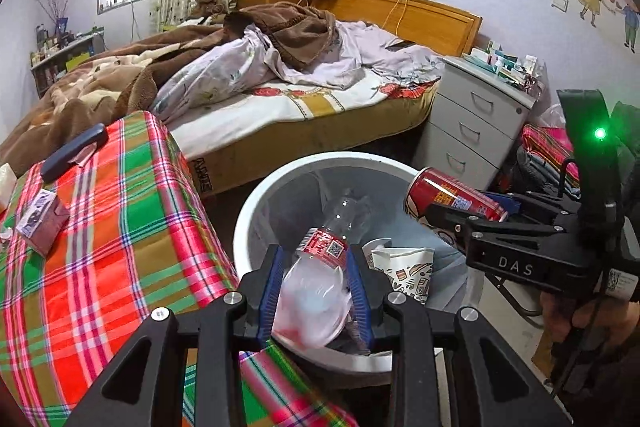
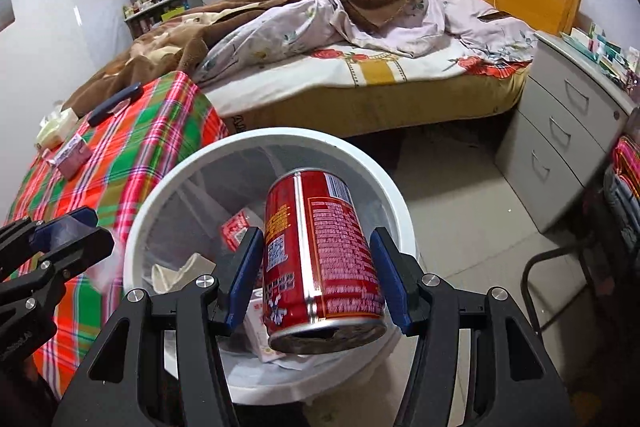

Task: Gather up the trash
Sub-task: 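Lower the cup and can into the bin and open both grippers, then move both open grippers back over the bed toward the remaining trash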

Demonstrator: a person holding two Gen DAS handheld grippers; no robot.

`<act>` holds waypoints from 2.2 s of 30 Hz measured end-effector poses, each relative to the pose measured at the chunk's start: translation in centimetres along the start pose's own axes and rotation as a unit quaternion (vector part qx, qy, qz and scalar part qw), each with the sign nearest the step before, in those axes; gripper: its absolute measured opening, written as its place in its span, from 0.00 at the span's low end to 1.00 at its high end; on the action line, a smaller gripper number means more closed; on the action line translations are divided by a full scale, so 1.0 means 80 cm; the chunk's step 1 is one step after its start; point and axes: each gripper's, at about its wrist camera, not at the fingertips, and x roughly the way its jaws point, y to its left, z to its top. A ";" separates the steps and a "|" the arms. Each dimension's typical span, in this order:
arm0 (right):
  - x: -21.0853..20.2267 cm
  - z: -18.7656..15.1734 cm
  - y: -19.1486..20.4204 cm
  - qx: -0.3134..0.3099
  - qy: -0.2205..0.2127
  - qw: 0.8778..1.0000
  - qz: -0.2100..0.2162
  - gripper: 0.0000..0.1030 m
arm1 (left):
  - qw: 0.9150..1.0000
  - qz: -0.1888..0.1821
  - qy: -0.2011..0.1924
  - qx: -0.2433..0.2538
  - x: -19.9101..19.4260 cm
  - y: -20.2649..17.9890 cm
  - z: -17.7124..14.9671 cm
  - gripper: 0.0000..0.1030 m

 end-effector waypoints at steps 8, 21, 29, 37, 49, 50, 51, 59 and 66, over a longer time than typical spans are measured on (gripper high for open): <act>-0.001 0.002 -0.003 0.006 -0.003 1.000 0.001 0.58 | 1.000 -0.006 0.002 -0.005 0.006 0.000 -0.002 0.49; -0.015 0.004 0.011 0.005 -0.024 1.000 0.007 0.58 | 1.000 0.009 -0.013 -0.024 -0.022 0.017 -0.008 0.54; -0.023 0.006 0.031 -0.003 -0.034 0.999 0.016 0.58 | 0.999 0.021 -0.026 -0.037 -0.048 0.036 -0.016 0.54; -0.029 0.010 0.058 -0.015 -0.045 0.998 0.033 0.58 | 0.997 0.044 -0.040 -0.054 -0.076 0.063 -0.028 0.54; -0.034 0.013 0.111 -0.036 -0.061 0.995 0.067 0.58 | 0.991 0.085 -0.062 -0.083 -0.122 0.117 -0.048 0.54; -0.034 0.013 0.116 -0.039 -0.062 0.995 0.070 0.58 | 0.990 0.090 -0.063 -0.085 -0.125 0.123 -0.049 0.54; -0.032 0.014 0.122 -0.041 -0.062 0.995 0.073 0.58 | 0.990 0.095 -0.065 -0.086 -0.129 0.129 -0.051 0.54; -0.026 0.015 0.168 -0.058 -0.057 0.992 0.100 0.58 | 0.983 0.135 -0.068 -0.109 -0.152 0.180 -0.065 0.54; -0.019 0.016 0.211 -0.073 -0.053 0.988 0.126 0.58 | 0.976 0.155 -0.070 -0.135 -0.168 0.233 -0.078 0.54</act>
